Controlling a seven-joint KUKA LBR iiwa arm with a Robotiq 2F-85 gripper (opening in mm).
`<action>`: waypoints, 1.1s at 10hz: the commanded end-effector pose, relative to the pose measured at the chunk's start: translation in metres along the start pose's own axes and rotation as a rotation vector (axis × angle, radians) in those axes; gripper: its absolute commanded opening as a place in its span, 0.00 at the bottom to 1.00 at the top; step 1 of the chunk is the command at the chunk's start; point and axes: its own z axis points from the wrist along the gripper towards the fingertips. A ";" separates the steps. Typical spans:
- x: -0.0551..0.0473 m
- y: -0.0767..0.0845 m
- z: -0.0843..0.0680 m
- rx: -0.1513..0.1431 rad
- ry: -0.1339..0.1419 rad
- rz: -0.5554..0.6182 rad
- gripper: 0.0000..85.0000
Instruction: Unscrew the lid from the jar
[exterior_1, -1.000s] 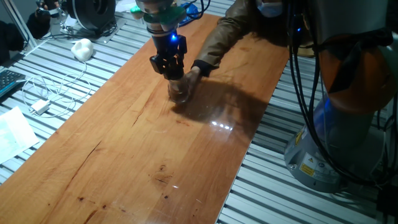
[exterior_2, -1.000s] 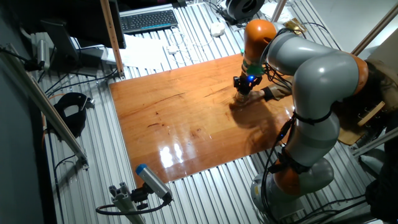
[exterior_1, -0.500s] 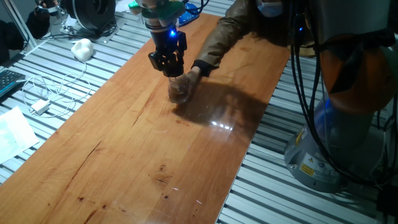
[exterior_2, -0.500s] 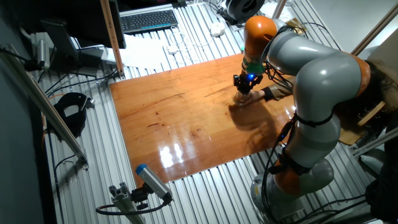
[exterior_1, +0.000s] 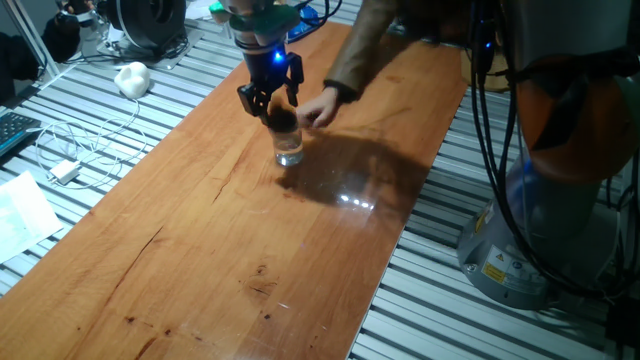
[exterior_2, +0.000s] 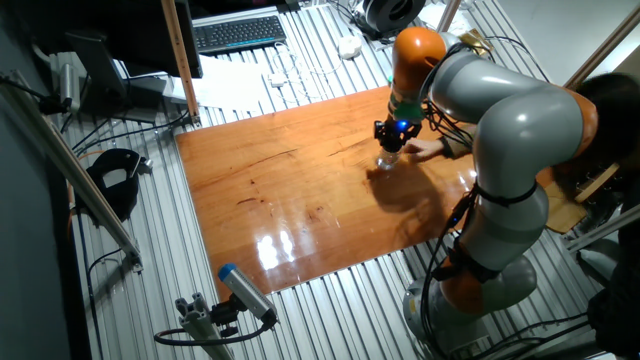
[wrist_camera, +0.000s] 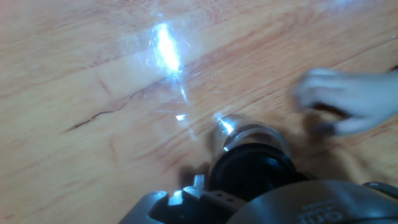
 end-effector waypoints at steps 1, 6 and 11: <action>0.001 0.001 0.001 0.001 -0.001 0.009 0.80; 0.004 0.001 -0.009 -0.035 0.033 0.064 0.80; 0.011 0.002 -0.042 -0.034 0.029 0.015 0.20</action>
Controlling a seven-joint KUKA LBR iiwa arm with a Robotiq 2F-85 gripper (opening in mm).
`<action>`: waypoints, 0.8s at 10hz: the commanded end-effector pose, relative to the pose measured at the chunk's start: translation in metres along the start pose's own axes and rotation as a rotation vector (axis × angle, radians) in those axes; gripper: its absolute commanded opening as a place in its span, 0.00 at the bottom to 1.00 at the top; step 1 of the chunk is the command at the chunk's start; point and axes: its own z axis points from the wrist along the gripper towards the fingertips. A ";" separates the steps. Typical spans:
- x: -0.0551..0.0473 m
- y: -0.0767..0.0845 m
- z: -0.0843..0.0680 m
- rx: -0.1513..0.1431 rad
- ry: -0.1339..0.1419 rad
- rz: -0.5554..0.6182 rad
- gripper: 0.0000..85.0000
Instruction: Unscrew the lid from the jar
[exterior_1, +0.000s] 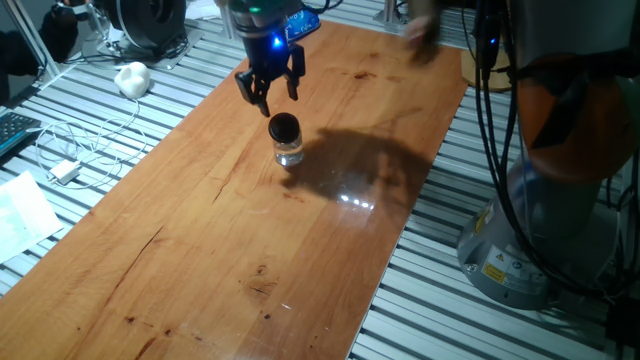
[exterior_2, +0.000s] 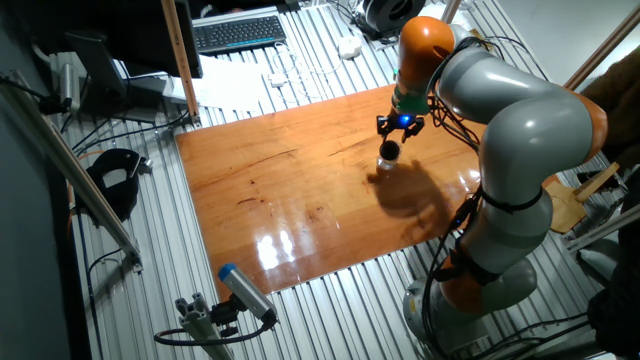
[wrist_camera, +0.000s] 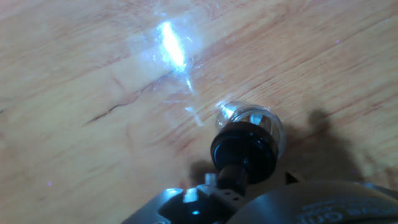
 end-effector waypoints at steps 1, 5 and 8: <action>0.001 0.000 -0.004 -0.016 0.014 -0.017 0.20; 0.001 0.002 -0.026 -0.011 0.015 -0.087 0.00; -0.002 -0.004 -0.039 -0.009 0.029 -0.123 0.00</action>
